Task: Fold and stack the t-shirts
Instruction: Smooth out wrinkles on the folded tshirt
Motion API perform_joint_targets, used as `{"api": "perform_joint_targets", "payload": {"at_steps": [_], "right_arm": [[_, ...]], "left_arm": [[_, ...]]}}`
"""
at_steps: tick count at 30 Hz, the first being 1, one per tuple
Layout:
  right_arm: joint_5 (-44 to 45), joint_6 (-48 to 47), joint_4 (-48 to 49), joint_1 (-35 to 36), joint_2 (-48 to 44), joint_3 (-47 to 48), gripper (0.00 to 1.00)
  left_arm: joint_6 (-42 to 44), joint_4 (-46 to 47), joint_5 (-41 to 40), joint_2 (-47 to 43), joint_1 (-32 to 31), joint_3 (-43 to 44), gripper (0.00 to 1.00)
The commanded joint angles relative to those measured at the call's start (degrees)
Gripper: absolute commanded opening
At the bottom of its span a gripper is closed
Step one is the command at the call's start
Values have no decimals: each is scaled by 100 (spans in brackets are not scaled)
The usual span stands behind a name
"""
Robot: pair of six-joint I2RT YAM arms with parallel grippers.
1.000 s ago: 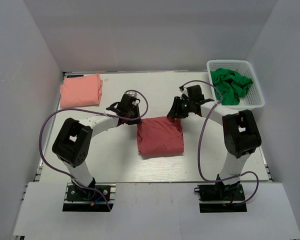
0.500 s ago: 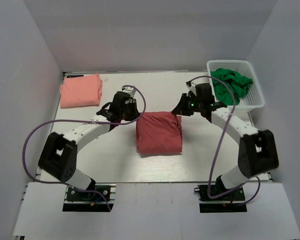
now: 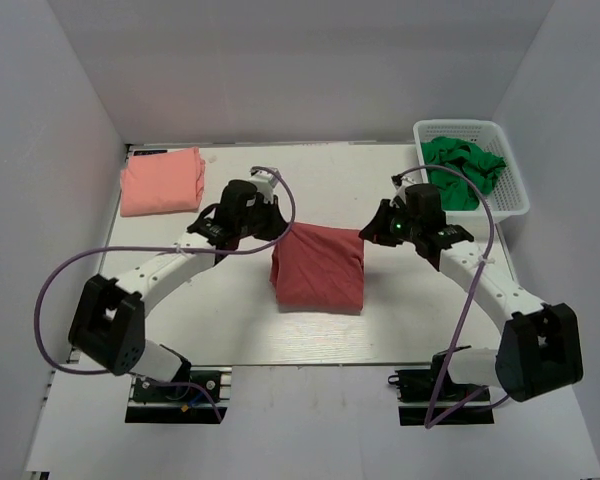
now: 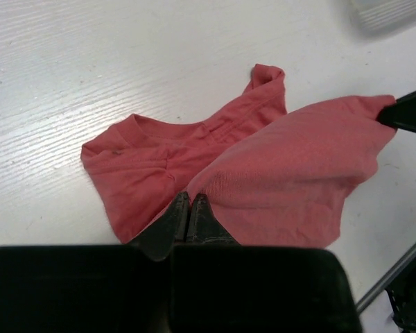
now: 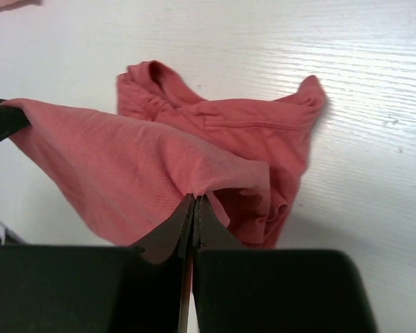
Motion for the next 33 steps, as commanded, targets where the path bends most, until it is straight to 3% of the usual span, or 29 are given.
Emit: {"api": "perform_joint_targets", "payload": {"at_steps": [1,6,12,22,24,25,26,27,30,32,33], "right_arm": [[522,-13,43,-63,272,190,0],[1006,4,78,-151,868,445,0],[998,-145,412,-353,1634,709,0],[1218,-31,351,-590,2943,1420,0],[1156,-180,326,-590,3075,1656,5],[973,-224,299,-590,3128,1719,11],[902,-364,264,-599,3138,1850,18],[857,-408,203,-573,3138,1947,18],[462,-558,211,-555,2813,1966,21],[391,-646,220,-564,2437,1922,36],[374,-655,211,-555,2330,1870,58]], "left_arm": [[160,56,-13,447,46,500,0],[160,109,-294,1238,99,896,0],[107,109,-847,2029,99,1230,0],[-95,-498,-778,3348,204,2469,2],[-95,-638,-830,3437,205,2662,14],[-95,-726,-830,3498,205,2759,33],[-95,-805,-830,3498,205,2925,41],[-95,-866,-830,3498,205,2988,49],[-95,-1007,-778,3297,205,3112,100],[-95,-1008,-620,3147,205,3025,100],[-95,-1008,-532,3068,205,2963,100]]}}
